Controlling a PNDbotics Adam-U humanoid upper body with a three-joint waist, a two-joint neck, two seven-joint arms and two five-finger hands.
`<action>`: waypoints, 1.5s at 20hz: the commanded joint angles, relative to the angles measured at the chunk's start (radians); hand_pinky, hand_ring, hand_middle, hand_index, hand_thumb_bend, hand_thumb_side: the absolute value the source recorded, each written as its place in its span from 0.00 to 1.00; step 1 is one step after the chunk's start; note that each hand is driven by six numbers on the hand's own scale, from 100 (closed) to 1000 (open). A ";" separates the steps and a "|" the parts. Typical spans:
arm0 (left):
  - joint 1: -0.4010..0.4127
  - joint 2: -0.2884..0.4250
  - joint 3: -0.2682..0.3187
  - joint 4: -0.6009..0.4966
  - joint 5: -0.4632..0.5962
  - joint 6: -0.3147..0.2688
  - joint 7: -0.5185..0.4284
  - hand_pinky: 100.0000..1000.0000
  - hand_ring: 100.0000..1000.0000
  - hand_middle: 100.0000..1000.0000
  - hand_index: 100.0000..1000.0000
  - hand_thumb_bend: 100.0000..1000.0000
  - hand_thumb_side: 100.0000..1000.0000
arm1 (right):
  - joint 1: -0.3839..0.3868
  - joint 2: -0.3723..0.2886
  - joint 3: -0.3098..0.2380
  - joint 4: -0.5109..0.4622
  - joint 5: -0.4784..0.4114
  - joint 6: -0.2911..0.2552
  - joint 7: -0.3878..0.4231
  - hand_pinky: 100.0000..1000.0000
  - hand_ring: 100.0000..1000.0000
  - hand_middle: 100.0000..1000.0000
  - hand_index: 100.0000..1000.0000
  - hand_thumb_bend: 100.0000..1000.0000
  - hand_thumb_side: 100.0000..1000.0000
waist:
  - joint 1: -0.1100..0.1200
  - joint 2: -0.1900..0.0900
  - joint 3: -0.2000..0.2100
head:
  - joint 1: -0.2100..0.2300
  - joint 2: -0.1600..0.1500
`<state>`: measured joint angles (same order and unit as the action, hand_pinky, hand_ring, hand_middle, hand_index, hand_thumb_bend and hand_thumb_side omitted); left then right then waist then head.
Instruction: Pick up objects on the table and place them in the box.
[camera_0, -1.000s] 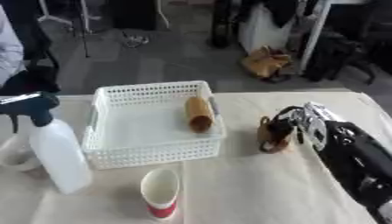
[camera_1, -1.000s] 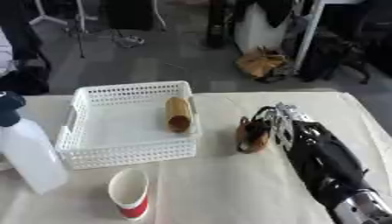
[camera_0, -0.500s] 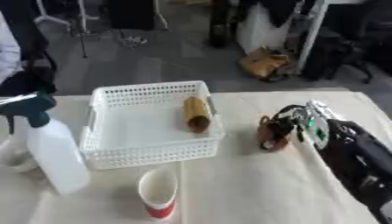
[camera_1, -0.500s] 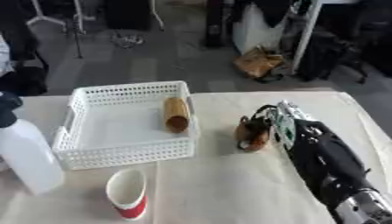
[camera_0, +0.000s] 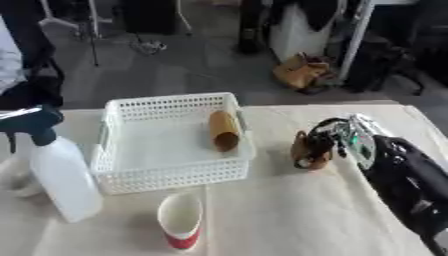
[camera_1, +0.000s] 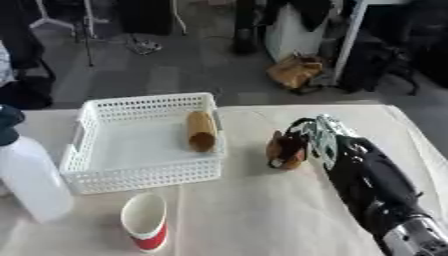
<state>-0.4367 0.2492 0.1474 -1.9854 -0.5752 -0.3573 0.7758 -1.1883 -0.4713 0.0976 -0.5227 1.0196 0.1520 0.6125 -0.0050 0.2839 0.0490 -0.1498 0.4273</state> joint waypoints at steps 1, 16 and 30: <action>-0.005 0.008 0.003 -0.015 -0.001 -0.006 0.006 0.98 0.93 0.83 0.83 0.00 1.00 | -0.026 -0.039 0.003 -0.023 0.001 0.000 -0.017 0.06 0.48 0.52 0.62 0.20 0.31 | -0.001 -0.024 -0.001 | -0.003 -0.006; -0.003 0.006 0.003 -0.015 -0.002 -0.006 0.005 0.98 0.93 0.83 0.83 0.00 1.00 | -0.051 -0.043 0.004 -0.045 -0.003 -0.010 -0.069 0.00 0.41 0.41 0.51 0.04 0.34 | -0.004 -0.027 -0.003 | -0.006 -0.003; -0.003 0.014 0.001 -0.015 -0.004 -0.009 0.002 0.98 0.93 0.83 0.83 0.00 1.00 | -0.135 -0.067 0.020 -0.123 -0.064 -0.022 -0.036 0.00 0.36 0.39 0.49 0.00 0.39 | -0.022 -0.041 -0.005 | 0.002 -0.006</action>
<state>-0.4316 0.2490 0.1474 -1.9854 -0.5752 -0.3590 0.7740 -1.2907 -0.5003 0.1157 -0.6158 0.9657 0.1318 0.5722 -0.0284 0.2676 0.0441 -0.1518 0.4273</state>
